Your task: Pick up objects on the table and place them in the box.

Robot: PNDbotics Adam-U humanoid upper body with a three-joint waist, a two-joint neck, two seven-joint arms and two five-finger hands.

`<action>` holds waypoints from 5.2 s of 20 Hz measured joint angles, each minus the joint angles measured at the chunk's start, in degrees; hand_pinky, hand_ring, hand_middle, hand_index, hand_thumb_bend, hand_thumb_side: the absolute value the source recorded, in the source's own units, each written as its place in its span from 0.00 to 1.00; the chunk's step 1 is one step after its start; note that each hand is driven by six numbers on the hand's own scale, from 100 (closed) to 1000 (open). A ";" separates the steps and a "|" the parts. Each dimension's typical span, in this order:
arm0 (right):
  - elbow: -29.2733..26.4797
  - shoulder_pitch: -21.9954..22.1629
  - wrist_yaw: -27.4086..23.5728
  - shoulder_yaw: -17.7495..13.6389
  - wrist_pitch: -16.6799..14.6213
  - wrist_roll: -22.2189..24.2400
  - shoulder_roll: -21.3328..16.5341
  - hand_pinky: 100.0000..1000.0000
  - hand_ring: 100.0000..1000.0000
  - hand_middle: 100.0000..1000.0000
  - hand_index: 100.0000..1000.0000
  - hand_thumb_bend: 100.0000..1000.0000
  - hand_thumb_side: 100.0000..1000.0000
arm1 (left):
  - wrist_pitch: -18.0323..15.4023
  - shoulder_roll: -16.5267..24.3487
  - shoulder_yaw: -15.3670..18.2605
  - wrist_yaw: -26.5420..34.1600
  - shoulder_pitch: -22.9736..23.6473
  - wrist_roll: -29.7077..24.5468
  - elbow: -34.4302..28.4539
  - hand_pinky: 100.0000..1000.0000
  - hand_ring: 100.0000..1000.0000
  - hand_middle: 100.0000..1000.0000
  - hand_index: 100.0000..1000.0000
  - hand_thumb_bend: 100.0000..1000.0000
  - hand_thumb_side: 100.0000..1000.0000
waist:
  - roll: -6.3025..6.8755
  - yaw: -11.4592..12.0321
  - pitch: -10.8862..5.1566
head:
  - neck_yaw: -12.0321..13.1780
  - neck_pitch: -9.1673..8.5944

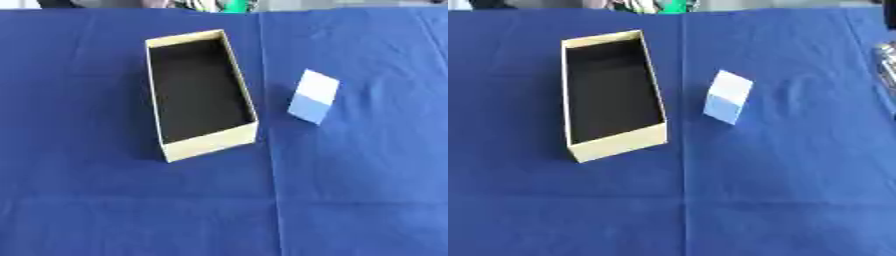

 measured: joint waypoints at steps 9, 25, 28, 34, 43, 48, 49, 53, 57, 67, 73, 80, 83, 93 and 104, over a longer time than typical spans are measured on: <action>-0.01 -9.86 11.10 5.76 12.06 15.13 -9.39 0.72 0.79 0.76 0.83 0.00 1.00 | 0.27 0.05 -0.48 0.19 0.08 -0.39 0.00 0.42 0.68 0.59 0.70 0.02 0.67 | -0.04 0.38 -0.45 | -1.06 0.01; 0.39 -27.04 36.98 22.66 27.09 63.20 -9.65 0.75 0.86 0.81 0.87 0.09 0.90 | 0.52 0.60 -1.32 0.56 0.52 -1.62 0.00 0.42 0.68 0.59 0.70 0.01 0.67 | -1.12 0.61 -1.11 | -2.46 0.11; 2.03 -28.65 38.07 24.04 27.01 67.63 -8.14 0.78 0.89 0.83 0.89 0.18 0.81 | 0.59 0.61 -1.36 0.66 0.53 -1.72 0.00 0.42 0.68 0.59 0.70 0.01 0.67 | -1.12 0.60 -1.19 | -2.46 0.11; 4.67 -29.20 37.06 25.46 27.11 71.88 -6.72 0.82 0.94 0.87 0.96 0.23 0.69 | 0.64 0.61 -1.62 0.71 0.53 -1.85 0.00 0.42 0.68 0.59 0.70 0.01 0.67 | -1.12 0.59 -1.19 | -2.46 0.11; 5.70 -27.29 35.01 26.24 25.32 73.67 -6.73 0.85 0.99 0.91 0.99 0.26 0.63 | 0.63 0.61 -1.64 0.74 0.53 -2.03 0.00 0.42 0.68 0.59 0.70 0.00 0.67 | -1.12 0.59 -1.19 | -2.46 0.11; 6.19 -24.39 36.05 26.24 24.47 74.52 -7.23 0.85 1.00 0.93 0.99 0.27 0.63 | 0.61 0.61 -1.65 0.85 0.52 -2.18 0.00 0.42 0.68 0.59 0.70 0.00 0.67 | -1.12 0.61 -1.19 | -2.47 0.10; 6.40 -23.73 36.29 26.24 24.36 74.63 -7.46 0.86 1.00 0.93 0.99 0.28 0.63 | 0.61 0.61 -1.65 0.86 0.52 -2.19 0.00 0.42 0.68 0.59 0.70 0.00 0.67 | -1.12 0.62 -1.19 | -2.47 0.10; 6.75 -20.79 36.96 26.23 24.14 74.85 -8.52 0.86 1.00 0.93 0.99 0.29 0.63 | 0.66 0.61 -1.65 0.87 0.50 -2.26 0.00 0.42 0.68 0.59 0.70 0.00 0.67 | -1.12 0.72 -1.19 | -2.47 0.10; 7.12 -18.13 37.65 26.23 24.19 74.80 -9.07 0.86 1.00 0.93 1.00 0.30 0.63 | 0.66 0.60 -1.66 0.90 0.48 -2.30 0.00 0.42 0.68 0.59 0.70 0.00 0.67 | -1.12 0.79 -1.19 | -2.51 0.10; 11.14 -15.03 42.43 26.22 25.07 73.91 -9.19 0.85 1.00 0.94 1.00 0.36 0.64 | 0.59 0.54 -1.68 0.95 0.48 -2.41 0.00 0.42 0.68 0.59 0.70 0.00 0.67 | -1.09 0.87 -1.14 | -2.79 0.09; 15.03 -14.46 45.41 25.86 25.76 73.23 -8.96 0.85 1.00 0.94 1.00 0.43 0.67 | 0.54 0.50 -1.69 0.96 0.51 -2.47 0.00 0.42 0.69 0.59 0.70 0.00 0.67 | -1.08 0.93 -1.12 | -2.80 0.02; 18.69 -14.03 43.88 25.67 25.19 73.80 -7.87 0.87 1.00 0.94 1.00 0.51 0.70 | 0.47 0.47 -1.69 0.96 0.51 -2.55 0.00 0.42 0.69 0.59 0.69 0.00 0.67 | -0.99 1.05 -0.76 | -2.84 -0.21; 20.09 -14.03 43.28 25.68 24.90 74.09 -7.23 0.86 1.00 0.94 1.00 0.51 0.70 | 0.47 0.45 -1.69 0.97 0.51 -2.55 0.00 0.42 0.69 0.59 0.69 0.00 0.67 | -0.89 1.26 -0.60 | -2.96 -0.41; 23.75 -14.13 43.24 25.73 24.90 74.09 -5.40 0.85 1.00 0.93 1.00 0.46 0.68 | 0.59 -0.05 -1.89 1.06 0.54 -2.70 0.00 0.42 0.69 0.58 0.69 0.00 0.67 | -0.67 1.42 -0.31 | -2.99 -0.48; 27.87 -14.67 46.28 26.61 24.53 74.42 -2.27 0.75 0.84 0.57 0.71 0.07 0.56 | 0.66 -0.37 -1.99 2.08 0.51 -2.77 0.00 0.42 0.69 0.58 0.69 0.00 0.67 | -0.67 1.73 -0.30 | -3.03 -0.49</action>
